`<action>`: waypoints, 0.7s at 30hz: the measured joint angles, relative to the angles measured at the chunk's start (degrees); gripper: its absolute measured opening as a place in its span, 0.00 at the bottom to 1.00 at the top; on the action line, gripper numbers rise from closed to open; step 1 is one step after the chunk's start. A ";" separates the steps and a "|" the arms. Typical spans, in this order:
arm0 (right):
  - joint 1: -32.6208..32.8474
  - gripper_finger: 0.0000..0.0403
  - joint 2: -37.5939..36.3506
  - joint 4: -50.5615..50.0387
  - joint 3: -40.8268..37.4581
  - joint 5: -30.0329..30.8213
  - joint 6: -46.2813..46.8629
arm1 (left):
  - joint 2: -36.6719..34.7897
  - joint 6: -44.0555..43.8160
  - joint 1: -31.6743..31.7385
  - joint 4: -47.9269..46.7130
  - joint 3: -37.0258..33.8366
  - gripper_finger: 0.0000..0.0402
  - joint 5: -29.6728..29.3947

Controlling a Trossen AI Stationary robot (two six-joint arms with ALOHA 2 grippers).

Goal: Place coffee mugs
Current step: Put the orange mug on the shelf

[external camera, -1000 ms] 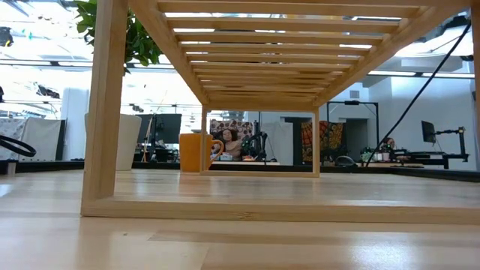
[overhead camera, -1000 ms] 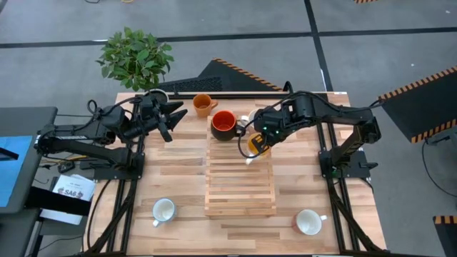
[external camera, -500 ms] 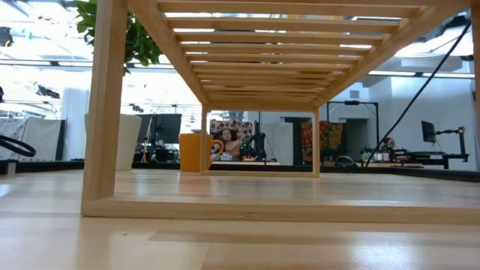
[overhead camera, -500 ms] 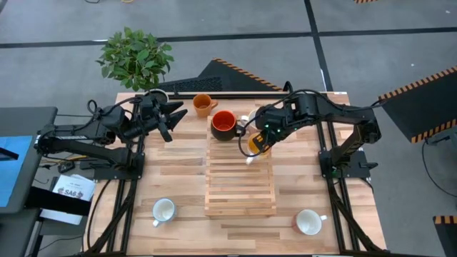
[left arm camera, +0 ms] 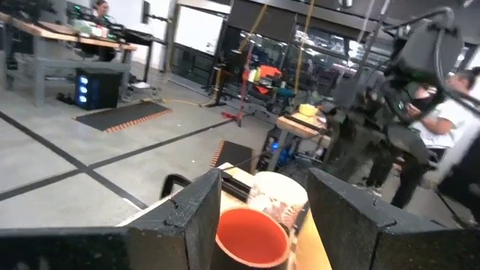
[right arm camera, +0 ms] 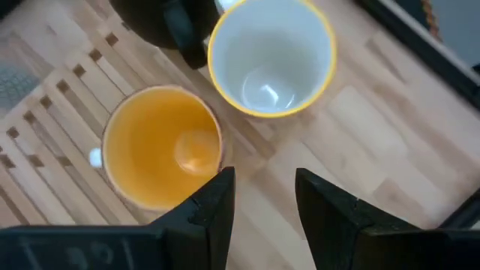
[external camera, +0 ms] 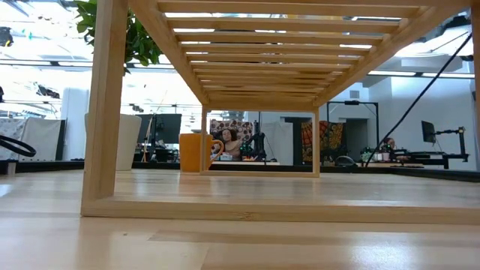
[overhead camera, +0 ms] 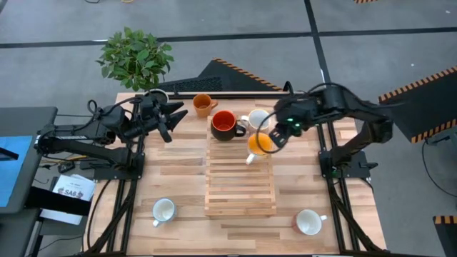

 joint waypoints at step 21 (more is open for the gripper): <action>3.23 0.41 -33.04 56.31 -43.40 12.98 -14.04 | 0.00 -0.20 0.00 -5.42 -0.02 0.45 9.01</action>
